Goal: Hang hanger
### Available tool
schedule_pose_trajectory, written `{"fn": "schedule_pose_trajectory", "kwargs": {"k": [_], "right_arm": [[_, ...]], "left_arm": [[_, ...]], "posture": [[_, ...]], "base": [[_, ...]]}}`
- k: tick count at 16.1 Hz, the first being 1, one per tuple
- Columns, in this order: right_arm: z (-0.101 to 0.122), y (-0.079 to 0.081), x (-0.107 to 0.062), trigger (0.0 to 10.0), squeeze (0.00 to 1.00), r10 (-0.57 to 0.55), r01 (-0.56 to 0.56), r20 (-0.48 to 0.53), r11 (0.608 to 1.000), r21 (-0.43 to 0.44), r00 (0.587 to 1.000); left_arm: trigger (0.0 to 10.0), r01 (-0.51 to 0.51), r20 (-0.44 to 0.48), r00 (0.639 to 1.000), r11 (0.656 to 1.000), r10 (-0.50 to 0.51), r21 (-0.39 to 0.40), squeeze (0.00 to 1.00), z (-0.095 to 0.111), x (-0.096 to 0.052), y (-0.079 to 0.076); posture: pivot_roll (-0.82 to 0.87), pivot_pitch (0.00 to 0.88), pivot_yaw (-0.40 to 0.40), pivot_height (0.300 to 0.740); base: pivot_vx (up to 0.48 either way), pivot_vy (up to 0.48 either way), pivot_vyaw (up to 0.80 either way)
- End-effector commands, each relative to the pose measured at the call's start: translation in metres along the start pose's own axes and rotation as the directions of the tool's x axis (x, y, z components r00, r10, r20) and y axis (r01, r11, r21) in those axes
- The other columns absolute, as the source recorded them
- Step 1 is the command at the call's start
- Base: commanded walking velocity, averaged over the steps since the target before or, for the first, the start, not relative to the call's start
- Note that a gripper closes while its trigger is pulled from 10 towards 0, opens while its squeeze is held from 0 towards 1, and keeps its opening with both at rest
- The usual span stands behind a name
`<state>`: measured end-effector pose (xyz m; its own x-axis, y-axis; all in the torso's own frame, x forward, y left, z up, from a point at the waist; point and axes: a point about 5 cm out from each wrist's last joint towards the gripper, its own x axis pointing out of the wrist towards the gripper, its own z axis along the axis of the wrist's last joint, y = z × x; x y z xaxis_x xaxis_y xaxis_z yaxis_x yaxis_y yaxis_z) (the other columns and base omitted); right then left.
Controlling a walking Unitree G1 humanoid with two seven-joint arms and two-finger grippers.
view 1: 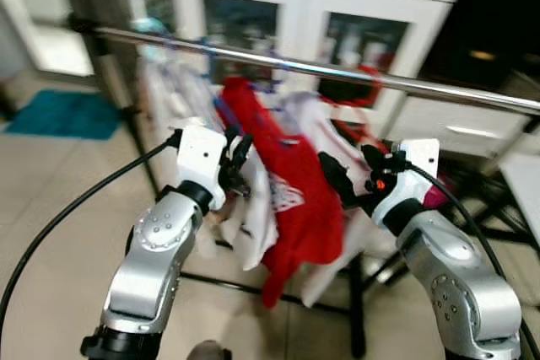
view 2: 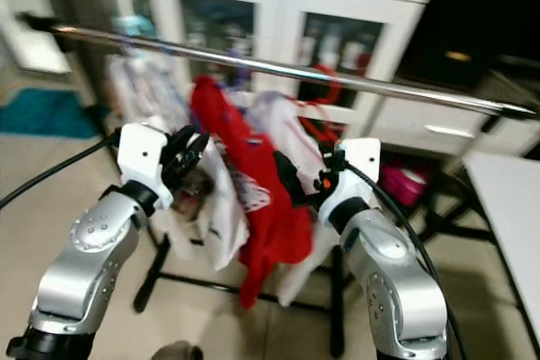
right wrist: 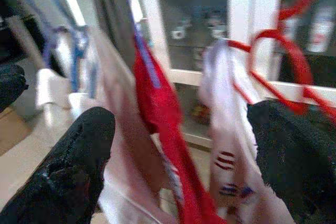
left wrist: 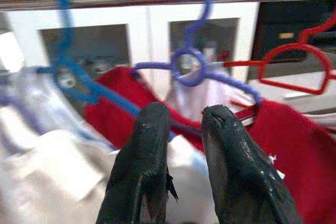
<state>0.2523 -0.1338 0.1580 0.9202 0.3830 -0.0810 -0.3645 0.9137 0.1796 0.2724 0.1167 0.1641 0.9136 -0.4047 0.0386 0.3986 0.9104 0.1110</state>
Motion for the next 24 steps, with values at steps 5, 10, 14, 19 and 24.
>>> {"fn": "schedule_pose_trajectory", "kwargs": {"k": [5, 10, 14, 19, 24], "right_arm": [[-0.007, -0.003, -0.003, 10.0, 1.00, -0.049, 0.049, 0.006, 0.997, 0.054, 0.999], [-0.009, -0.006, -0.001, 10.0, 1.00, -0.080, 0.080, -0.004, 0.996, 0.032, 0.997], [-0.009, -0.005, 0.002, 10.0, 1.00, -0.063, 0.063, -0.009, 0.998, -0.003, 0.998], [-0.004, -0.002, 0.010, 10.0, 1.00, -0.062, 0.063, 0.018, 0.998, -0.020, 0.998], [-0.001, -0.003, 0.016, 10.0, 0.00, -0.075, 0.076, 0.022, 0.996, -0.050, 0.997]], "left_arm": [[10.0, 0.022, 0.000, 1.000, 1.000, -0.022, 0.006, 0.00, 0.002, -0.001, -0.003], [10.0, -0.023, -0.022, 1.000, 1.000, 0.022, -0.007, 0.00, 0.000, 0.000, 0.001], [10.0, -0.047, -0.028, 0.999, 0.999, 0.046, -0.015, 0.00, 0.001, 0.001, 0.004], [10.0, -0.050, -0.035, 0.998, 0.998, 0.048, -0.042, 0.00, 0.001, 0.001, 0.004], [10.0, -0.042, -0.040, 0.998, 0.999, 0.041, -0.033, 0.00, 0.001, 0.001, 0.003]], "posture": [[0.01, 0.000, -0.037, 0.740], [0.00, 0.002, -0.040, 0.740], [0.01, 0.006, -0.045, 0.740], [0.01, 0.011, -0.049, 0.740], [0.01, 0.013, -0.055, 0.740]], "base": [[0.000, 0.480, 0.32], [0.000, 0.288, 0.00], [0.062, 0.000, 0.20], [0.417, 0.000, 0.48], [0.439, 0.000, 0.00]]}}
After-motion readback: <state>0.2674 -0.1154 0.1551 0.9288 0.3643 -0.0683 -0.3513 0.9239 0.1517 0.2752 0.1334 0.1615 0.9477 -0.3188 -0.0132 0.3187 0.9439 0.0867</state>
